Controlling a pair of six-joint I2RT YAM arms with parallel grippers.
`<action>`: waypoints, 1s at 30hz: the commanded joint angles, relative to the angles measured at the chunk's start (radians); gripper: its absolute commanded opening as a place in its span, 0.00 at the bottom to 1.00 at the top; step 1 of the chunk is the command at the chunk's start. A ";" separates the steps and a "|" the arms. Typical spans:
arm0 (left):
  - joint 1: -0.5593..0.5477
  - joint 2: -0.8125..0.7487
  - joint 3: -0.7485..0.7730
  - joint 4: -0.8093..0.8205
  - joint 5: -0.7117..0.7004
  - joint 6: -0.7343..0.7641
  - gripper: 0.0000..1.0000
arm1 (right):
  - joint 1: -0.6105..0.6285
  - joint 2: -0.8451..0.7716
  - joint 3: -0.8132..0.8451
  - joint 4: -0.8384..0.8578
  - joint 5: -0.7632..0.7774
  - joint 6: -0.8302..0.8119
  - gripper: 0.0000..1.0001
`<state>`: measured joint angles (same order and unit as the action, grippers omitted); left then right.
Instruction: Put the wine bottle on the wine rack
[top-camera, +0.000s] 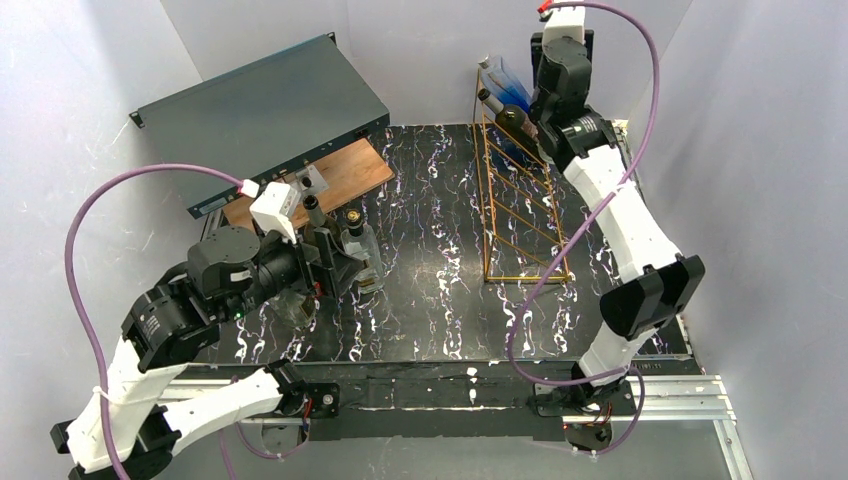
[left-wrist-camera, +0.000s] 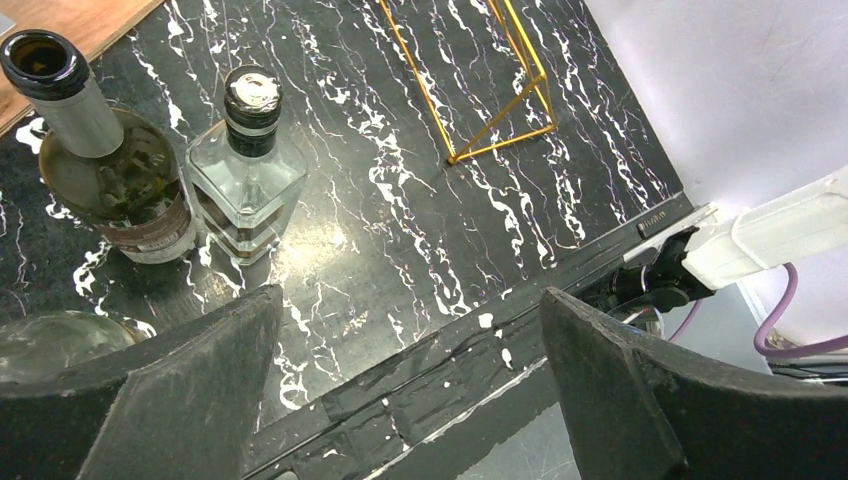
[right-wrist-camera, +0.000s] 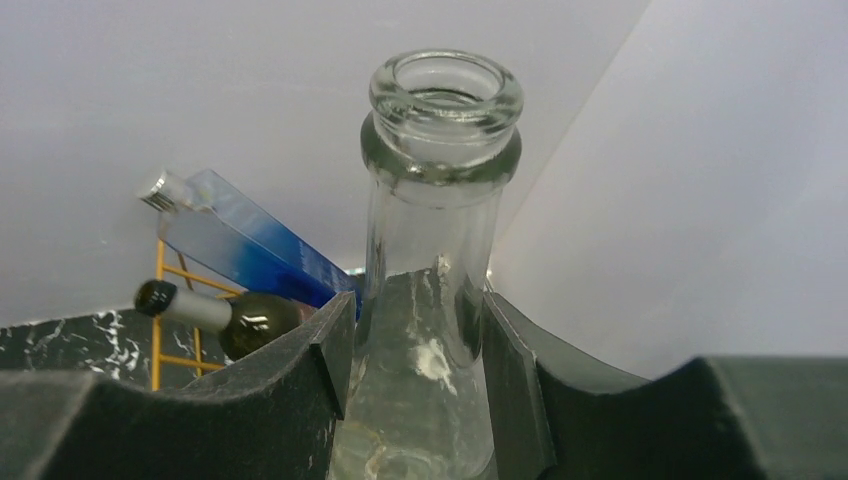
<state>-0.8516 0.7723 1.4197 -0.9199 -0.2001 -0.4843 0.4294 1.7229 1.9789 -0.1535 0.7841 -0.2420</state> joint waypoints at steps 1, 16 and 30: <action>0.006 0.015 -0.011 0.011 0.025 -0.004 0.99 | -0.023 -0.174 -0.068 0.227 0.046 -0.051 0.01; 0.006 0.044 -0.011 0.024 0.077 0.004 0.99 | -0.042 -0.426 -0.467 0.209 0.096 -0.046 0.01; 0.005 0.030 -0.019 0.023 0.101 0.015 0.99 | -0.042 -0.561 -0.781 0.248 0.116 0.017 0.01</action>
<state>-0.8516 0.8116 1.4014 -0.9119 -0.1146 -0.4831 0.3882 1.2179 1.2423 -0.1207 0.8513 -0.2062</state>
